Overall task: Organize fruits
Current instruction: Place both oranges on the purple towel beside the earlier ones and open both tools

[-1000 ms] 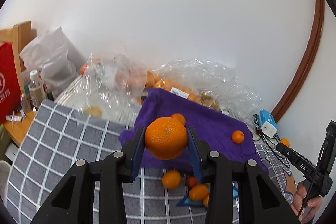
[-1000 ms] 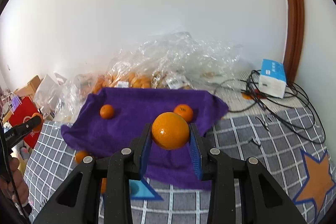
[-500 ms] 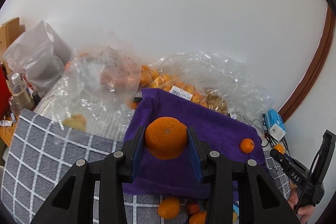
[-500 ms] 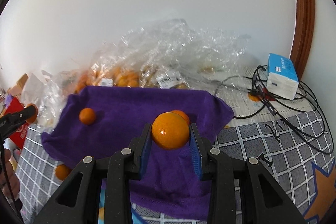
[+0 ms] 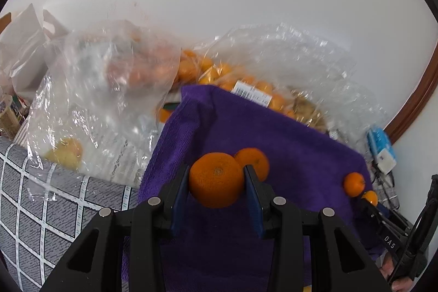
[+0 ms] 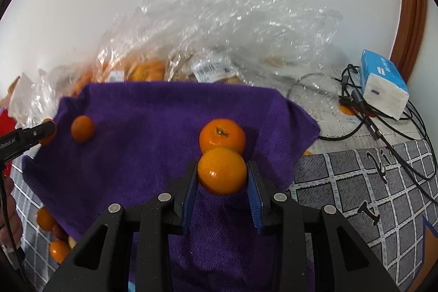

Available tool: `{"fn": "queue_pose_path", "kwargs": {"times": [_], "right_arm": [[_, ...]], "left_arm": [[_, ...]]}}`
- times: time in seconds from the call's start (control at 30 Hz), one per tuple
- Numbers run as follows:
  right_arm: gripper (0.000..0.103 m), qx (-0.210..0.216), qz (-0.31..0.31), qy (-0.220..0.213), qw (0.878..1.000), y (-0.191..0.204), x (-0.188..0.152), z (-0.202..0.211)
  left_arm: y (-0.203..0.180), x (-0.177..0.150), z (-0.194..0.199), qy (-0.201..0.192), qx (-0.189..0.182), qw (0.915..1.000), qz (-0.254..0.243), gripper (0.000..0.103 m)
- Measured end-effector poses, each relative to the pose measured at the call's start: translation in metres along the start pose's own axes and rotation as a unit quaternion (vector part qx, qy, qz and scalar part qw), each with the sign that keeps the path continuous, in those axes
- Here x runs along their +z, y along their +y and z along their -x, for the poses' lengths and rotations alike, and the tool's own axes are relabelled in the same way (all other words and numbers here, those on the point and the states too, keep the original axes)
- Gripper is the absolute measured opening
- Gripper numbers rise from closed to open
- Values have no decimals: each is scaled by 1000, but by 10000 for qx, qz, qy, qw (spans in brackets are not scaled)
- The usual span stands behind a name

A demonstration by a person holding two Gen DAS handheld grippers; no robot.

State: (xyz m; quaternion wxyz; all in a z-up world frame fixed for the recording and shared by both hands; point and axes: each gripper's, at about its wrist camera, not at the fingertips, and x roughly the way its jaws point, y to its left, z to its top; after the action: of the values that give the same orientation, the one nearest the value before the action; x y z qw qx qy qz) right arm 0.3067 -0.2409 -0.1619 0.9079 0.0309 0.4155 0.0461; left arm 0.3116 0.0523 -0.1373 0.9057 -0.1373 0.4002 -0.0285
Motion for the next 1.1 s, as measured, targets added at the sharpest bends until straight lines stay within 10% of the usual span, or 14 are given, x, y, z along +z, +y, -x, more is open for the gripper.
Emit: {"fn": "queue_pose_path", "kwargs": {"times": [0.47,0.83,1.1], "right_arm": [[36,56,-61,32,10000,2,-6,-12],[61,-76,18,-170,9998,7,-5,8],[61,43,-50,-676,9977,16,4,63]], "left_arm": [[-5,-7,-15,227,22,9996,-151,37],[-17,-7,-21,309,138,9988,-360,49],[-27,1,19,-154,88,9986,-500,50]]}}
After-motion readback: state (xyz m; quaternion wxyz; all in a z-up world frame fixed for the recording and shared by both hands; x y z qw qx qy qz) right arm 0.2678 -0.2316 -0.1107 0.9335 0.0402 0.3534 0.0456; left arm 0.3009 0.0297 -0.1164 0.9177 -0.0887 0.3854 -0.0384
